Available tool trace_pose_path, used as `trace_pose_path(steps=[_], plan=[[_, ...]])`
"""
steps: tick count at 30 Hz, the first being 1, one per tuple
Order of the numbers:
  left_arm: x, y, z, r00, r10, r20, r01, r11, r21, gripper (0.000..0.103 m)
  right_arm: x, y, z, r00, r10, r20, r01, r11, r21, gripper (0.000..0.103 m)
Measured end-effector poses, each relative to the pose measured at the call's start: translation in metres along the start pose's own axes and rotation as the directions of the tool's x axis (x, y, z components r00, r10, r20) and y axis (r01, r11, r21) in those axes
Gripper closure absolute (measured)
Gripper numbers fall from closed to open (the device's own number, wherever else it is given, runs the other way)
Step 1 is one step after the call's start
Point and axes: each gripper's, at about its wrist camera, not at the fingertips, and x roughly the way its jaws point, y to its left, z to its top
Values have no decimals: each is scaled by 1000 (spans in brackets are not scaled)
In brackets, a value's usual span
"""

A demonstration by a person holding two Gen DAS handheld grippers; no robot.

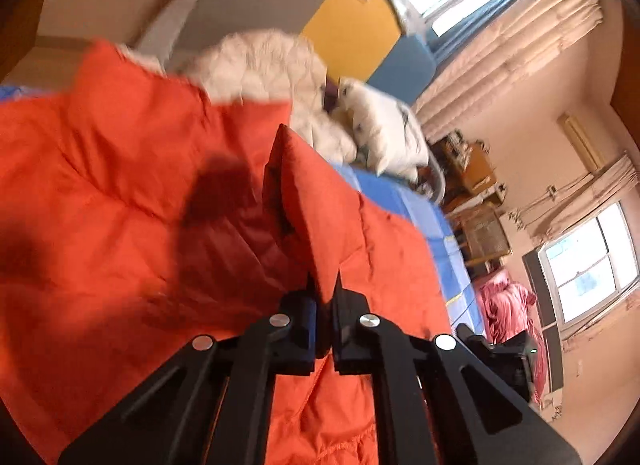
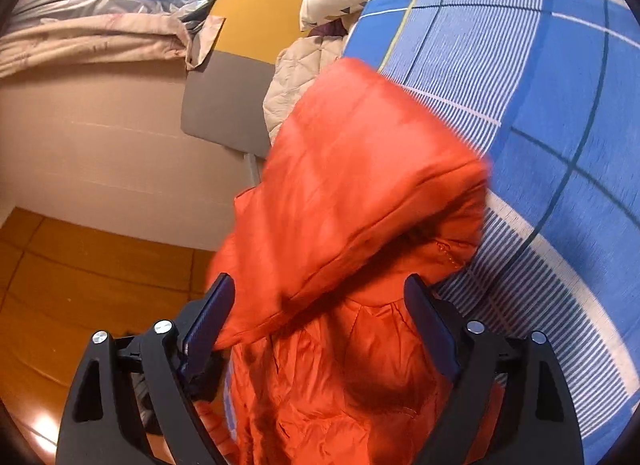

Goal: Fold large clothes

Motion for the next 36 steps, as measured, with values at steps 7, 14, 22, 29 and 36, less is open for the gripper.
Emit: trace_pose_path(steps=[7,14,22,29,36], plan=[[-72,41,5,993,68,100,-65,997,-36,99,8,4,0,999,33,16,-33,999,23,12],[-101,110,-14,978,192,79,-180,974,-136,99,18,18,-8,1000,-3,8,3,999,-39,12],[-105,152,-39,961,269,59,-252,945,-208,99,8,47,-32,980,-171,-104,135,949,-286,12],[-100,148,-37,953,297,62,-284,945,-165,99,1,101,-49,970,-242,-17,193,813,-549,12],[-102,141,-35,917,391,75,-385,919,-83,99,84,102,-39,866,-486,118,439,625,-646,17]])
